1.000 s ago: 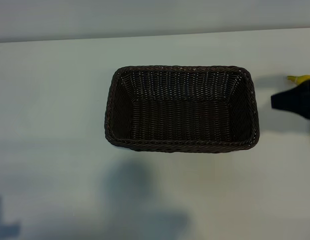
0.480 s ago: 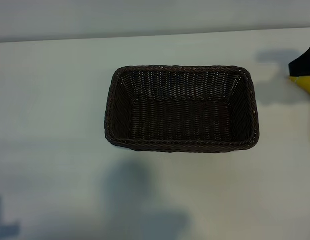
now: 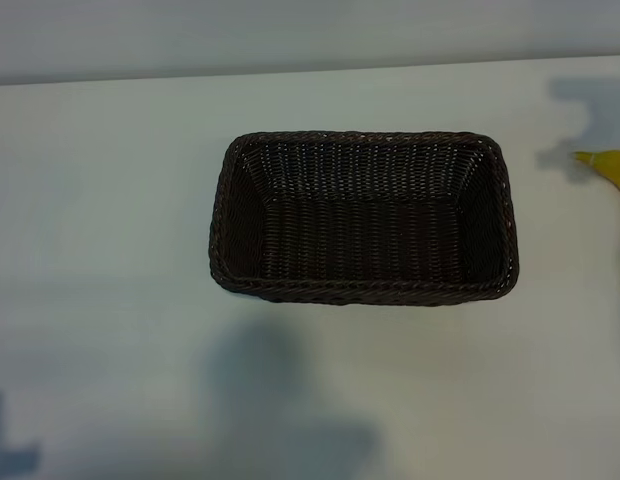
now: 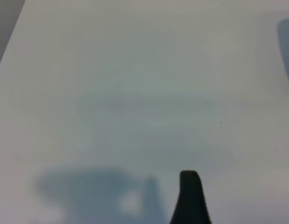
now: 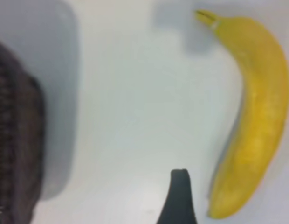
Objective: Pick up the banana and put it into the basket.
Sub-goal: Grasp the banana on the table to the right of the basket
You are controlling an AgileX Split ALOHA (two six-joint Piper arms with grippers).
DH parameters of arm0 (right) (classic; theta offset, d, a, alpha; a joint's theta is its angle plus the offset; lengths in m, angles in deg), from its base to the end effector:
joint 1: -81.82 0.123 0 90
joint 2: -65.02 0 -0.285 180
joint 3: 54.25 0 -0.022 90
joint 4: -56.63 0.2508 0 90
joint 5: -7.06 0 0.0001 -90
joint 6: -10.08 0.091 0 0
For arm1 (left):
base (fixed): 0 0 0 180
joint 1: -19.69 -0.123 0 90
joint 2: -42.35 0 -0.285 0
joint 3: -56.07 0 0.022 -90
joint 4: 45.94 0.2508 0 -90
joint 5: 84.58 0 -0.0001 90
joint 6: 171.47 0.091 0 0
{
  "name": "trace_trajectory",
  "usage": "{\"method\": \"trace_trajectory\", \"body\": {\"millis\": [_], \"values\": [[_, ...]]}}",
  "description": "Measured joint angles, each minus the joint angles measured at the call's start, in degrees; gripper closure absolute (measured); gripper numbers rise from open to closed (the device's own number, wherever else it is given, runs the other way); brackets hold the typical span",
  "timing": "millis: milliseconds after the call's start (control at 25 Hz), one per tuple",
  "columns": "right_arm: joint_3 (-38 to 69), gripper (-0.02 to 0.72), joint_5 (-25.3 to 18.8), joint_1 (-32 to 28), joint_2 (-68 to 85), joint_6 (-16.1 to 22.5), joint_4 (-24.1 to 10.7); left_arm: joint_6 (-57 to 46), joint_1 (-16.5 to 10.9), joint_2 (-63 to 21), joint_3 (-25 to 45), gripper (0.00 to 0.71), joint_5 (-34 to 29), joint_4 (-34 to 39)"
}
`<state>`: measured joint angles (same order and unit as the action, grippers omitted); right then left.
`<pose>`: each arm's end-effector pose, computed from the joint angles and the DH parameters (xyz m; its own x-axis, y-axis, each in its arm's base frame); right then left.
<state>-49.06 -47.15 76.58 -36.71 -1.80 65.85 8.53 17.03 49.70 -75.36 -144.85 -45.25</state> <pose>0.3336 -0.0187 0.2649 -0.9397 -0.0258 -0.3410 -0.0581 0.9947 0.0849 -0.0057 0.0007 0.2780 -0.4412 -0.0145 -0.8973 -0.0531 0.9985 0.0100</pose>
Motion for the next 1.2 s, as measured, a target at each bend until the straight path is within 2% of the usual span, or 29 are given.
{"method": "trace_trajectory", "body": {"millis": [200, 400, 720, 1000, 1200], "values": [[-0.4, 0.098, 3.8, 0.0, -5.3, 2.1, -2.4, 0.0, 0.0, 0.0, 0.0, 0.150, 0.0, 0.0], [-0.6, 0.098, 6.5, -0.5, -10.6, 2.5, -3.5, 0.0, 0.0, 0.0, 0.0, 0.150, 0.0, 0.0], [-2.3, 0.098, 6.6, -5.4, -15.0, 4.5, -3.3, 0.0, 0.0, 0.0, 0.0, 0.150, 0.0, 0.0], [-2.5, 0.098, 6.0, -5.5, -16.0, 0.9, -0.9, 0.0, 0.0, 0.0, 0.1, 0.150, 0.0, 0.0], [-2.5, 0.098, 5.7, -5.5, -19.1, 0.3, 0.0, 0.0, 0.0, 0.0, 0.1, 0.150, 0.0, 0.0]]}}
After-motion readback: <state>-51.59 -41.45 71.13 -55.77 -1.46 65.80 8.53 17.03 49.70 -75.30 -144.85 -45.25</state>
